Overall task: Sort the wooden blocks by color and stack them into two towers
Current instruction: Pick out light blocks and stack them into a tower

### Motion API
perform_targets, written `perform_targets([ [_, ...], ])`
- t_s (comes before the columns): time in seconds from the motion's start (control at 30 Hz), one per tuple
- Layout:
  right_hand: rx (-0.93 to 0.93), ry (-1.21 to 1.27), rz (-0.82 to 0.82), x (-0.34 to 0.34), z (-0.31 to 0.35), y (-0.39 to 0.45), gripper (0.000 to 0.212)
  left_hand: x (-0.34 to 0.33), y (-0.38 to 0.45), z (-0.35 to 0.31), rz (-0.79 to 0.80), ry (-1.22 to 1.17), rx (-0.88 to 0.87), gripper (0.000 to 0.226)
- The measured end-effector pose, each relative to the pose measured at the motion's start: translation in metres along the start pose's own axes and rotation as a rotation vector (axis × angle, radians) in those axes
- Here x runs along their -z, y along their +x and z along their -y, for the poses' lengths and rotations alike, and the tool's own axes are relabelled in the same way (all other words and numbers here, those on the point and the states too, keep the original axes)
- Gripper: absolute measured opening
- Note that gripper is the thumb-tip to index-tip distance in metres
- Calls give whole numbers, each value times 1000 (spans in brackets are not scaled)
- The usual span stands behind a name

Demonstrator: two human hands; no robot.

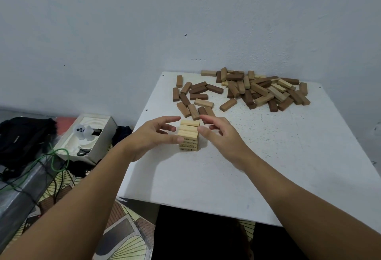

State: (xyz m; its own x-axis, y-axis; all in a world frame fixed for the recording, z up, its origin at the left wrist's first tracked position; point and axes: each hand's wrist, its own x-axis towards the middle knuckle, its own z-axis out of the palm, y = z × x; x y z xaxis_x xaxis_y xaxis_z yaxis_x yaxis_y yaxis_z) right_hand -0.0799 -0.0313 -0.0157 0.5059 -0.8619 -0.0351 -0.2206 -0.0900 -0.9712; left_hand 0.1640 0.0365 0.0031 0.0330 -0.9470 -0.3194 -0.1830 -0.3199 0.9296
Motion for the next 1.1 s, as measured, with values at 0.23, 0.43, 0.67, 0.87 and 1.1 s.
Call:
perform_targets([
  [0.23, -25, -37, -4, -9, -11, -13, 78, 4, 4, -1, 104, -78, 32, 78],
  [0.43, -24, -34, -19, -12, -12, -10, 75, -1, 9, 6, 144, -225, 23, 78],
  [0.67, -20, -29, -30, -12, -14, -7, 68, -1, 13, 8, 129, -225, 11, 80],
  [0.87, -15, -13, -42, -12, -16, -7, 64, -3, 14, 11, 112, -235, -8, 90],
  [1.1, -11, 1, -42, -12, -14, -9, 64, -5, 12, 9, 116, -247, -7, 82],
])
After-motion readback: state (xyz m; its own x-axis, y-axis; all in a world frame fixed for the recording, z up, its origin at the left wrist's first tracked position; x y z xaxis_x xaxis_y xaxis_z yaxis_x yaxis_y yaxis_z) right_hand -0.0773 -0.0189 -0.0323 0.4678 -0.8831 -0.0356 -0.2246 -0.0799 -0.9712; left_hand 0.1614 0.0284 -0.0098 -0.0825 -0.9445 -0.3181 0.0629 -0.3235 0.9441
